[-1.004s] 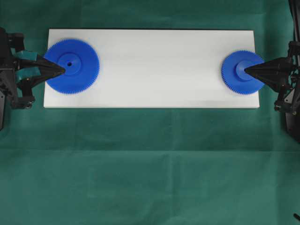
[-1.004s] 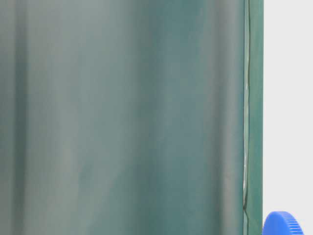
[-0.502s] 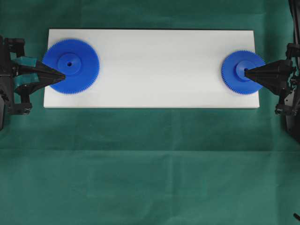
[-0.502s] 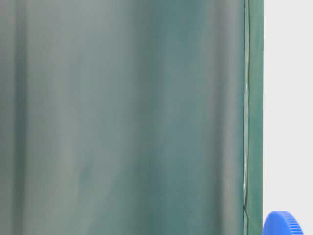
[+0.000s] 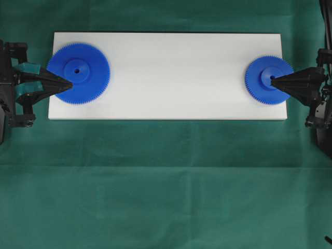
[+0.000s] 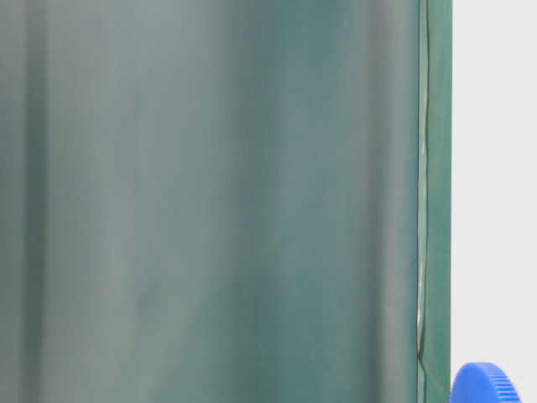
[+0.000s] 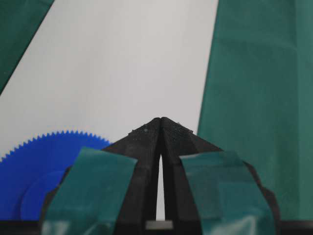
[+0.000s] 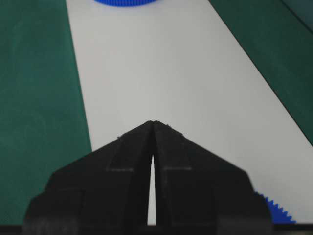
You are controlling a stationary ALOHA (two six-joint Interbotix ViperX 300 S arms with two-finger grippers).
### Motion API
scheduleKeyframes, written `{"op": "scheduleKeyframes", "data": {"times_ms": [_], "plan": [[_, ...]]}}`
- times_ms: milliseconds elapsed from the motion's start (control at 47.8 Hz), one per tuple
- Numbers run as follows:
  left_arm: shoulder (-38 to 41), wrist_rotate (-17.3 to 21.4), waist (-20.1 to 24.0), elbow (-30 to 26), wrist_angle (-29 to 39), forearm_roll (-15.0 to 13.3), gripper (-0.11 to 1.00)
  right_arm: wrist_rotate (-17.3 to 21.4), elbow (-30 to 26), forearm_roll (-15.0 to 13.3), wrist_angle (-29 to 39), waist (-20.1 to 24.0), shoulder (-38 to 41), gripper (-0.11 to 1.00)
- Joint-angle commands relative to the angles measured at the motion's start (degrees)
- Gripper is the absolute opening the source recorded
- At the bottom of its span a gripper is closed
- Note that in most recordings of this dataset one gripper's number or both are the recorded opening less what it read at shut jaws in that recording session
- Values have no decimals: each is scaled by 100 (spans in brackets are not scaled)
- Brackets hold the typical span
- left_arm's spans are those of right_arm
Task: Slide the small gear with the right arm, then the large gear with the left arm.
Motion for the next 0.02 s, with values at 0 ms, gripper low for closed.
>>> {"op": "scheduleKeyframes", "data": {"times_ms": [0], "plan": [[18,0,-18,-53,-105,-18,0,9,-53,-9,-35,9,9,51]]}}
